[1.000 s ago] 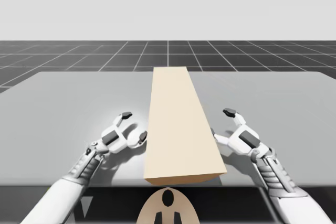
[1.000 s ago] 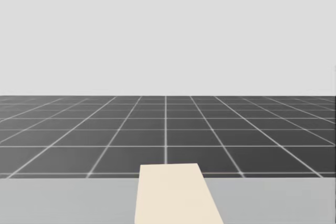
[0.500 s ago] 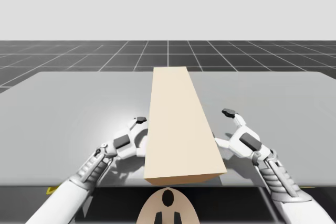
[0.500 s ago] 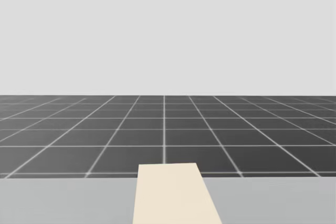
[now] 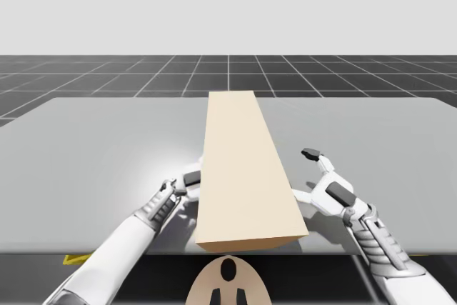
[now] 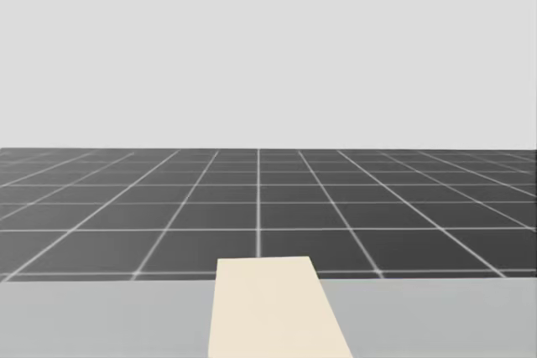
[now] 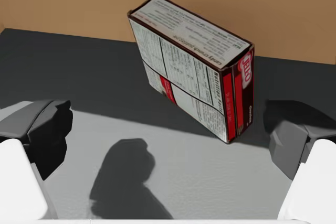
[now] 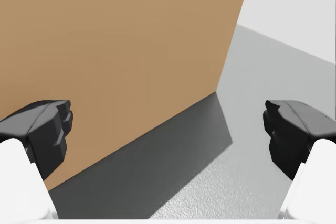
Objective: Retrieve the object from inside the box.
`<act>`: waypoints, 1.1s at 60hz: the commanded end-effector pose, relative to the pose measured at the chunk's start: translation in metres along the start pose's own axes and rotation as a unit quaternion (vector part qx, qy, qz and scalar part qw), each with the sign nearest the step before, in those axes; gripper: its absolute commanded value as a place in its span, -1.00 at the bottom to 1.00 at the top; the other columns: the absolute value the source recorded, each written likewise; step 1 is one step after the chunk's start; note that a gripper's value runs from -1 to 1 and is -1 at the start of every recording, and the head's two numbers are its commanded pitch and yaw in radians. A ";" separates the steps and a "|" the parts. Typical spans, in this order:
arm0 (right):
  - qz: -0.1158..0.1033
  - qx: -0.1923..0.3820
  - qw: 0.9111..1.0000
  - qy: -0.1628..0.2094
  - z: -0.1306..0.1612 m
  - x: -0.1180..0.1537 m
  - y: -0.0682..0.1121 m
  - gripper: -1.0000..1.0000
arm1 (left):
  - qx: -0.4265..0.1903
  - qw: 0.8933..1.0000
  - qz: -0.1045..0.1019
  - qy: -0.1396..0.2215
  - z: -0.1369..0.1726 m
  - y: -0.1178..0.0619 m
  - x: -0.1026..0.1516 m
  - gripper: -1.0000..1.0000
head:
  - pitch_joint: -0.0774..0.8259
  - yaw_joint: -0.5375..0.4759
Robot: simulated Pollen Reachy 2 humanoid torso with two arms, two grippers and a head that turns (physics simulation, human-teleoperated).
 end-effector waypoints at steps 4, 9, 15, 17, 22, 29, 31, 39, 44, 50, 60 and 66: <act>0.004 0.001 1.000 -0.002 0.001 0.001 0.000 -1.00 | -0.023 1.000 0.000 0.008 -0.028 0.008 0.004 -1.00 | -0.83 0.00; 0.006 0.001 1.000 -0.001 0.001 0.001 0.001 -1.00 | -0.031 0.999 0.002 0.009 -0.035 0.010 0.004 -1.00 | -0.82 -0.01; 0.006 0.002 1.000 -0.003 0.001 0.001 0.001 -1.00 | -0.052 0.999 -0.005 0.014 -0.040 0.012 0.003 -1.00 | -0.82 -0.03; 0.007 0.002 1.000 -0.003 0.001 0.001 0.000 -1.00 | -0.055 0.998 -0.006 0.015 -0.041 0.013 0.003 -1.00 | -0.82 -0.03; 0.007 0.000 1.000 -0.004 0.001 0.001 0.000 -1.00 | -0.076 0.997 -0.012 0.020 -0.045 0.014 0.003 -1.00 | -0.81 -0.04; 0.007 0.000 1.000 -0.004 0.001 0.001 0.000 -1.00 | -0.103 0.994 -0.020 0.022 -0.055 0.009 0.005 -1.00 | -0.80 -0.06; 0.007 0.000 1.000 -0.004 0.001 0.001 0.000 -1.00 | -0.112 0.993 -0.027 0.023 -0.060 0.008 0.008 -1.00 | -0.80 -0.07; 0.009 -0.001 1.000 -0.004 0.001 0.000 -0.001 -1.00 | -0.138 0.989 -0.049 0.026 -0.071 0.005 0.019 -1.00 | -0.79 -0.09; 0.009 -0.001 1.000 -0.002 0.000 -0.001 -0.001 -1.00 | -0.147 0.987 -0.056 0.024 -0.076 0.006 0.024 -1.00 | -0.77 -0.11; 0.010 -0.001 1.000 0.000 0.000 -0.002 -0.001 -1.00 | -0.153 0.986 -0.058 0.024 -0.082 0.007 0.024 -1.00 | -0.75 -0.12; 0.011 0.000 1.000 0.001 -0.001 -0.003 -0.002 -1.00 | -0.171 0.984 -0.048 0.024 -0.091 0.004 0.018 -0.24 | -0.73 -0.12; 0.011 0.001 1.000 0.000 0.000 -0.003 -0.003 -1.00 | -0.172 0.984 -0.047 0.025 -0.093 0.003 0.016 1.00 | -0.72 -0.13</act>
